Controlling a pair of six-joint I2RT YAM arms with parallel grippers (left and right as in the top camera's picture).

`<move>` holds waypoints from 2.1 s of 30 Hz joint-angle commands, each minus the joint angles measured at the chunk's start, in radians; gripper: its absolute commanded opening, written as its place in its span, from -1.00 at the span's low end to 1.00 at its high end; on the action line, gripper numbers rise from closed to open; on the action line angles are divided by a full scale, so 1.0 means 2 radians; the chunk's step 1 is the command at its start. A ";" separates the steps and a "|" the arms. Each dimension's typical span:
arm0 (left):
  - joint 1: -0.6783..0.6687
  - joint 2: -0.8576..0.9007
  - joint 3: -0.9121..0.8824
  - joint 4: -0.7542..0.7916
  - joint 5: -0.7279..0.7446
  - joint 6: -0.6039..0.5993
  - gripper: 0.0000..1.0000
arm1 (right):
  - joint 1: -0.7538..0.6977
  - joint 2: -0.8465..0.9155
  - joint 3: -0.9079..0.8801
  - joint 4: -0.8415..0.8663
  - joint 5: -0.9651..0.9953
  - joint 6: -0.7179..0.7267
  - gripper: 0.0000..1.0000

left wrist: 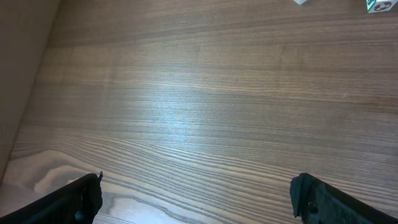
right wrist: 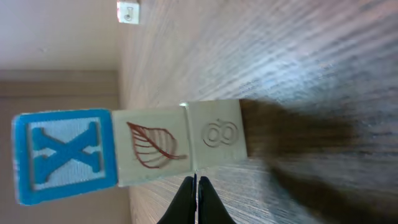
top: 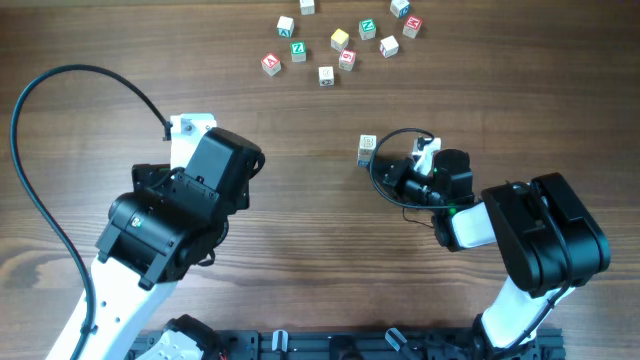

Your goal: Form a tower

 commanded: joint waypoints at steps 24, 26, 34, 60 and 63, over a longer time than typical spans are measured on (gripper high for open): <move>0.001 -0.005 0.000 0.001 -0.001 0.004 1.00 | -0.007 -0.808 -0.004 -0.779 0.157 -0.209 0.99; 0.001 -0.005 0.000 0.001 -0.001 0.004 1.00 | -0.007 -0.809 -0.002 -0.772 0.176 -0.286 0.99; 0.001 -0.005 0.000 0.001 -0.001 0.004 1.00 | -0.013 -0.842 0.034 -0.769 0.180 -0.470 0.99; 0.001 -0.005 0.000 0.001 -0.001 0.004 1.00 | -0.154 -0.956 -0.214 -0.406 0.186 -0.490 0.99; 0.001 -0.005 0.000 0.001 -0.001 0.004 1.00 | -0.154 -0.956 -0.214 -0.470 0.188 -0.490 0.99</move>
